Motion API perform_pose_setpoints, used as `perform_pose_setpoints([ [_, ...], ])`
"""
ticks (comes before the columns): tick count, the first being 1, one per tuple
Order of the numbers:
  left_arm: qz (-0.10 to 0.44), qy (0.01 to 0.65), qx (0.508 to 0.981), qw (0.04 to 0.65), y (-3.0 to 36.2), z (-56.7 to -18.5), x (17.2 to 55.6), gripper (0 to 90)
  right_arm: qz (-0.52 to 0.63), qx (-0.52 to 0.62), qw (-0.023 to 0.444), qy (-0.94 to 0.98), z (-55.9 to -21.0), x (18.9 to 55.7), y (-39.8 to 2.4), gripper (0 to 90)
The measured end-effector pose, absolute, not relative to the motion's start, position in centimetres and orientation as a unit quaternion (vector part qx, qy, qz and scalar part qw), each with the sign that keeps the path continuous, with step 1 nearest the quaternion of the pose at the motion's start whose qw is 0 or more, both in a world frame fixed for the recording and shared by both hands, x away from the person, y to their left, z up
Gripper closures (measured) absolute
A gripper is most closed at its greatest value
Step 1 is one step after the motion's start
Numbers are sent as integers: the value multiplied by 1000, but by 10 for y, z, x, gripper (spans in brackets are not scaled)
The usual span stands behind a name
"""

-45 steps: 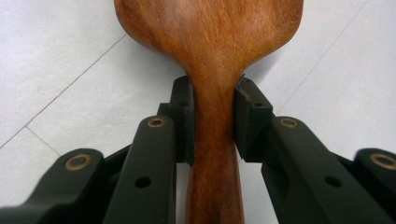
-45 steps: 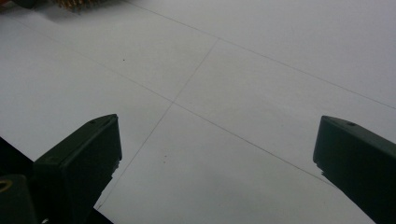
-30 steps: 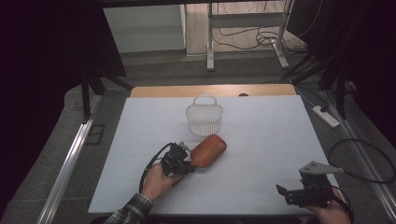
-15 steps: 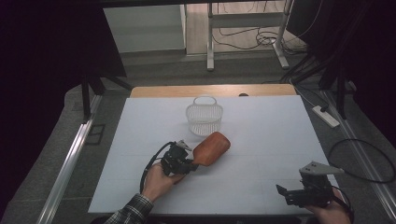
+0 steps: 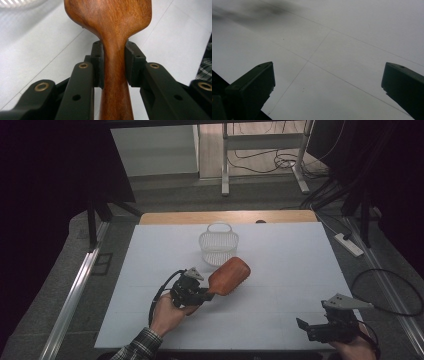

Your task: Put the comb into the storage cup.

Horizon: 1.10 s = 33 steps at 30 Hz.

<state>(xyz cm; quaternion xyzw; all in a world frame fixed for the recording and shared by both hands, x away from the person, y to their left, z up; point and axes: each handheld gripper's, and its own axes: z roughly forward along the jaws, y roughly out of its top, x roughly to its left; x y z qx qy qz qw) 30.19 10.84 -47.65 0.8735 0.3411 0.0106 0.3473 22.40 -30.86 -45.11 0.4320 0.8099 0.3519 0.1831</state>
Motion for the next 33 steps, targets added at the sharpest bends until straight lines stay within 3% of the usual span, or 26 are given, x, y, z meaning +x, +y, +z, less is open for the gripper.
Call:
perform_pose_setpoints([
  [12, 31, 335, 866, 371, 116, -466, 298, 715, 405, 410, 183, 796, -447, 224, -304, 0],
  [33, 56, 324, 849, 415, 117, -457, 288, 715, 464, 374, 134, 792, -423, 244, -271, 0],
])
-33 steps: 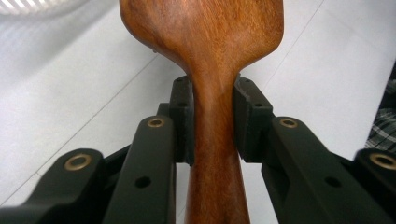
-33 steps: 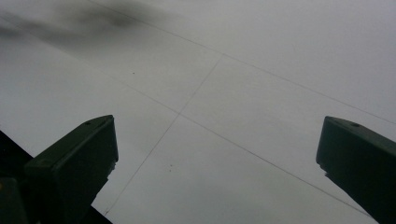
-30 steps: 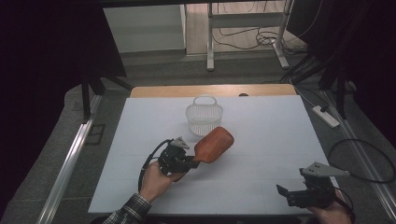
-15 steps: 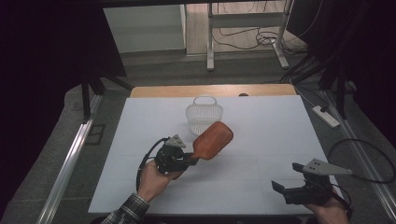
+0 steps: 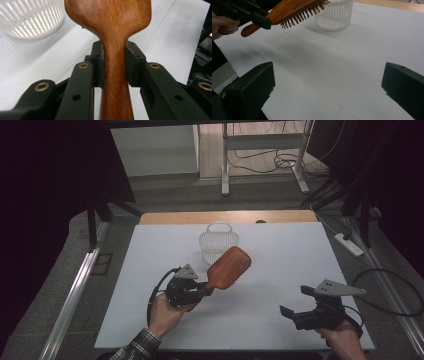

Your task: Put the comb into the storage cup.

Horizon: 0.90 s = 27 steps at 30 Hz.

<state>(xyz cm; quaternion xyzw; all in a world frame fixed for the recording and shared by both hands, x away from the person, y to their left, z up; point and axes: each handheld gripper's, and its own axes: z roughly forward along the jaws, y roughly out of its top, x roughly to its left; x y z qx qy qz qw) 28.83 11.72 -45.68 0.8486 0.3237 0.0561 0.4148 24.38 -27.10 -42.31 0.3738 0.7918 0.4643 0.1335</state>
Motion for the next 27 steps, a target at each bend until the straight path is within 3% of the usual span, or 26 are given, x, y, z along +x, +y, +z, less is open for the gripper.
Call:
perform_pose_setpoints([
  [27, 77, 315, 827, 459, 120, -447, 279, 715, 493, 355, 78, 790, -413, 283, -206, 0],
])
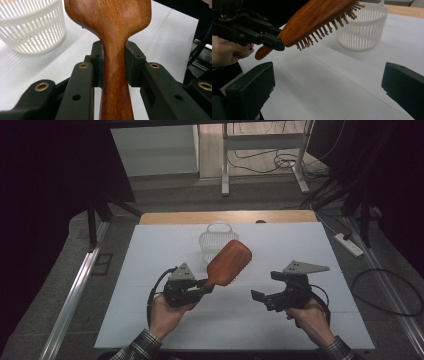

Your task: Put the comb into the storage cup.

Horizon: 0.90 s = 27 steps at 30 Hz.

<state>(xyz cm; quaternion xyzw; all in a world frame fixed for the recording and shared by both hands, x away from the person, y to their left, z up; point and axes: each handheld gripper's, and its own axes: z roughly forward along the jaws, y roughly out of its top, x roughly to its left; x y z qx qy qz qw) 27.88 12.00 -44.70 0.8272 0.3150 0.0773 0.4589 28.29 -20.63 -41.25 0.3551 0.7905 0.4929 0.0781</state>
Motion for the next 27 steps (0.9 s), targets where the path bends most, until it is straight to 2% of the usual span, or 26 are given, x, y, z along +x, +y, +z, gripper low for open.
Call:
perform_pose_setpoints([
  [10, 78, 309, 826, 466, 118, -447, 276, 715, 494, 356, 47, 792, -410, 300, -185, 0],
  [13, 80, 307, 825, 468, 118, -446, 275, 715, 484, 360, 50, 796, -408, 305, -179, 0],
  [27, 79, 304, 817, 483, 120, -445, 272, 715, 504, 377, -6, 777, -407, 328, -154, 0],
])
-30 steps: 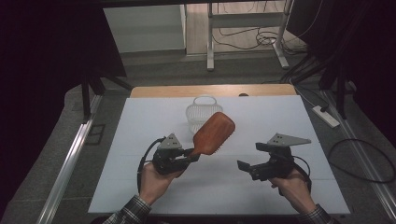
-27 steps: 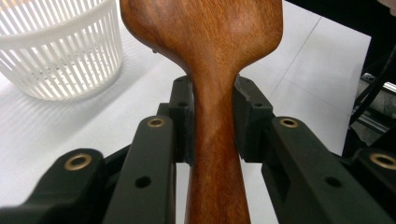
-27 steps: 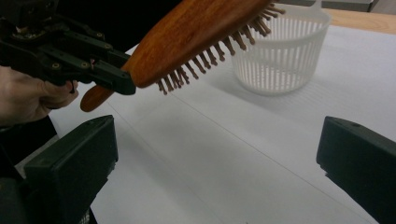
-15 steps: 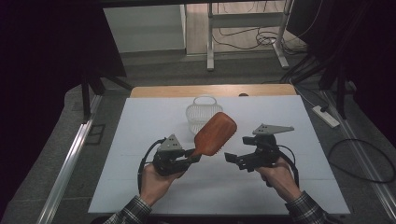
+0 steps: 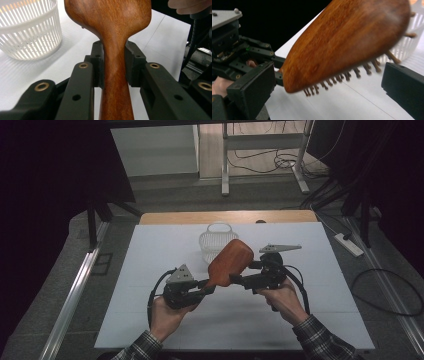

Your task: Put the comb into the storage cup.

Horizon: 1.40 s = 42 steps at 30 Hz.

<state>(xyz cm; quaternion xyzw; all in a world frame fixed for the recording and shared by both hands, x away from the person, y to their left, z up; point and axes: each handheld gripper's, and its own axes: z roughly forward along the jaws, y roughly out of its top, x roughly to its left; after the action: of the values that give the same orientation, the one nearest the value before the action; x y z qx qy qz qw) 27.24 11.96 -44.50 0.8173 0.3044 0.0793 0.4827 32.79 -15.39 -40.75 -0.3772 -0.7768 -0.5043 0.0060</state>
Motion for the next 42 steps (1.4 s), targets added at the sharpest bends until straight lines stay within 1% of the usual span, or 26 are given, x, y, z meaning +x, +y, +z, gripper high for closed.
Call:
perform_pose_setpoints([
  [13, 82, 299, 813, 493, 119, -444, 269, 715, -512, -390, 29, -765, -410, 342, -137, 1],
  [15, 80, 298, 813, 494, 119, -444, 269, 715, -514, -391, 31, -763, -411, 343, -137, 18],
  [18, 81, 298, 814, 492, 118, -445, 270, 715, -523, -396, 33, -754, -411, 343, -137, 85],
  [20, 80, 296, 816, 490, 118, -445, 270, 715, -527, -394, 41, -752, -412, 343, -139, 161],
  [22, 77, 296, 816, 491, 117, -446, 270, 715, -530, -393, 48, -750, -412, 343, -140, 215],
  [24, 76, 296, 816, 491, 117, -446, 271, 714, -532, -395, 53, -747, -413, 343, -140, 232],
  [25, 76, 296, 816, 490, 118, -447, 271, 715, -538, -402, 71, -737, -414, 344, -143, 286],
  [26, 76, 296, 816, 490, 118, -447, 271, 715, -538, -402, 71, -737, -414, 344, -143, 286],
  [27, 73, 295, 818, 489, 118, -447, 272, 715, -548, -408, 90, -725, -415, 346, -146, 324],
  [29, 73, 295, 819, 487, 117, -448, 272, 715, -549, -410, 102, -721, -416, 347, -148, 357],
  [30, 72, 294, 822, 483, 117, -449, 273, 715, -549, -410, 102, -721, -416, 347, -148, 357],
  [31, 69, 293, 825, 479, 115, -450, 274, 715, -553, -412, 107, -716, -417, 347, -149, 388],
  [32, 68, 293, 827, 476, 114, -451, 274, 716, -560, -416, 125, -705, -417, 349, -151, 437],
  [33, 66, 292, 832, 468, 111, -454, 275, 716, -562, -415, 132, -704, -417, 349, -152, 452],
  [35, 65, 292, 834, 463, 109, -456, 275, 716, -559, -413, 128, -707, -416, 348, -152, 468],
  [42, 57, 291, 836, 462, 108, -458, 277, 711, -553, -416, 140, -708, -416, 347, -152, 521],
])
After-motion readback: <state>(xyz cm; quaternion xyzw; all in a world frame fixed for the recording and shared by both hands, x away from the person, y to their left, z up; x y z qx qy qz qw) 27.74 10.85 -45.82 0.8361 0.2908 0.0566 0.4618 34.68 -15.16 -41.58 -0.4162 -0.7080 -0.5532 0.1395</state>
